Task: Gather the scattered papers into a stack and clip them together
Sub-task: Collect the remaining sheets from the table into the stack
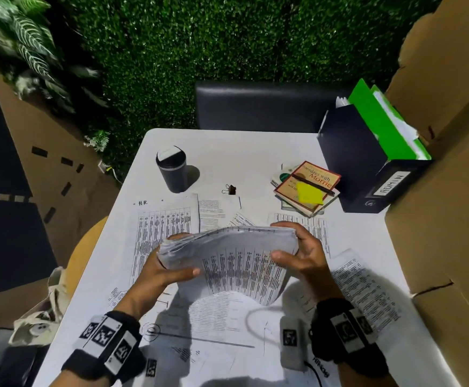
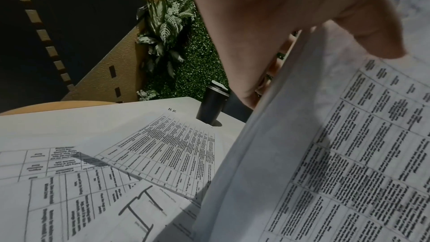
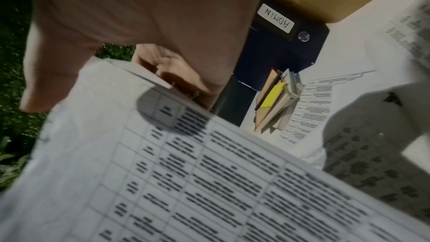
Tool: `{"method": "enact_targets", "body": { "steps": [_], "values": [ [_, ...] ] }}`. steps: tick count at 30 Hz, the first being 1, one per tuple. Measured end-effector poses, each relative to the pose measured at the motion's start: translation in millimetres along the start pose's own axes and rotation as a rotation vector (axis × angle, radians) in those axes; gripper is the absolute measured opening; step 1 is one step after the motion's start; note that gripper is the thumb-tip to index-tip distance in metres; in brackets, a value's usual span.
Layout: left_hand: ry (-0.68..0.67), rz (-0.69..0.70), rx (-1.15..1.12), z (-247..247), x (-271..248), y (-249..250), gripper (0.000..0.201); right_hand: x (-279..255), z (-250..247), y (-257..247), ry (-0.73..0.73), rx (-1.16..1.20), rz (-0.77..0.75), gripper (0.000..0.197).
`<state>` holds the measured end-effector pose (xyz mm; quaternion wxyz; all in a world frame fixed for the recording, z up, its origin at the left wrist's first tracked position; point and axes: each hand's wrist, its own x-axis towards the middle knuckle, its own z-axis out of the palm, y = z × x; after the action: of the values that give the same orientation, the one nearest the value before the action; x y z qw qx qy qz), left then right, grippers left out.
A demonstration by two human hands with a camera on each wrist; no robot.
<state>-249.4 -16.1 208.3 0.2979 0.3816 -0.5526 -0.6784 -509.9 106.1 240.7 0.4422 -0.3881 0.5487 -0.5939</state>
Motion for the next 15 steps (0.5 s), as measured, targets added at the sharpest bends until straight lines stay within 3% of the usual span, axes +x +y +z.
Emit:
{"method": "enact_targets", "body": {
  "steps": [4, 8, 11, 13, 15],
  "values": [
    [0.017, -0.044, 0.004, 1.9, 7.0, -6.6, 0.068, 9.3, 11.6, -10.2, 0.063, 0.037, -0.162, 0.032],
    [0.065, -0.127, -0.025, 3.4, 10.0, -26.6, 0.091, 10.6, 28.7, -10.6, 0.143, 0.026, -0.182, 0.027],
    [0.084, -0.191, 0.026, 10.8, 10.5, -39.9, 0.099, 7.8, 32.7, 8.4, 0.163, -0.022, -0.028, 0.031],
    [0.113, -0.219, 0.030, 11.8, 11.2, -48.0, 0.087, 5.7, 27.6, 29.9, 0.219, -0.099, 0.130, 0.051],
    [0.110, -0.241, 0.030, 13.0, 10.1, -51.5, 0.069, 1.1, 16.0, 47.4, 0.101, -0.175, 0.264, 0.070]
  ]
}}
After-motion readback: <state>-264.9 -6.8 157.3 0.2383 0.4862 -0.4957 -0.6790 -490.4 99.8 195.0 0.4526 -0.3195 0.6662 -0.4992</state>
